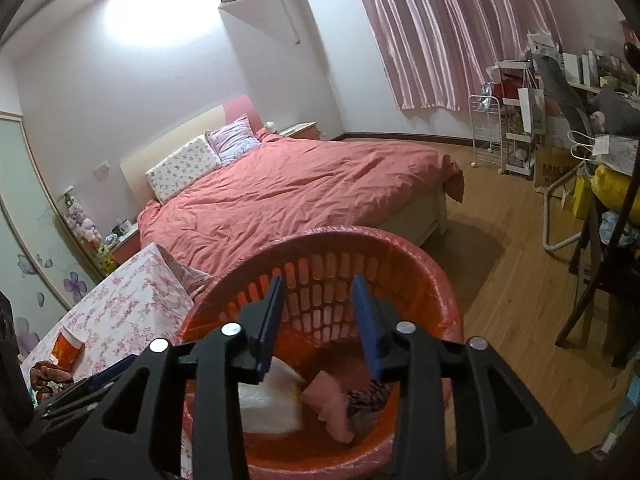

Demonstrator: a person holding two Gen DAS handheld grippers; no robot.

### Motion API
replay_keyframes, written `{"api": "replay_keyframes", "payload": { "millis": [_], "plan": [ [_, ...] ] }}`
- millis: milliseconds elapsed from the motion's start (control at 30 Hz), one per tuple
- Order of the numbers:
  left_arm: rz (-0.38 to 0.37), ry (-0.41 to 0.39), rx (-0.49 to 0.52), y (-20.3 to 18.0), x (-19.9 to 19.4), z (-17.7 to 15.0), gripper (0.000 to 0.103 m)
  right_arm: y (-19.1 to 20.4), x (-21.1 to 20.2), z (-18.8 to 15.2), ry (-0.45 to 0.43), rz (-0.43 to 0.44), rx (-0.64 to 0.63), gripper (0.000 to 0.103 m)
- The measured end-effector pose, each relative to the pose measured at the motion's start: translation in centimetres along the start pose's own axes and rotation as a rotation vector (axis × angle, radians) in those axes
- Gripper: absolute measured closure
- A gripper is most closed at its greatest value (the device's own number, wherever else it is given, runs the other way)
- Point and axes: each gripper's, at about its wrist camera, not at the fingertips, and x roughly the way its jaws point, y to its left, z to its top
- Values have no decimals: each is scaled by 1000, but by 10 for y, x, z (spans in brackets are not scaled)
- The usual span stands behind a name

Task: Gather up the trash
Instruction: 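Carry the sock and bag over the orange basket and open both grippers, then move both open grippers back over the items on the bed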

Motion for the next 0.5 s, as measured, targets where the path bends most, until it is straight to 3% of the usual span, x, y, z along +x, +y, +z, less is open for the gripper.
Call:
{"api": "replay_keyframes", "payload": {
  "millis": [200,500],
  "plan": [
    [68,-24,1,15,-27,-5,32,1,-2,6,8,-7,-20,65],
    [182,-57,-63,62,-85,-24,31,38,-18,2,24,48,-81,65]
  ]
}}
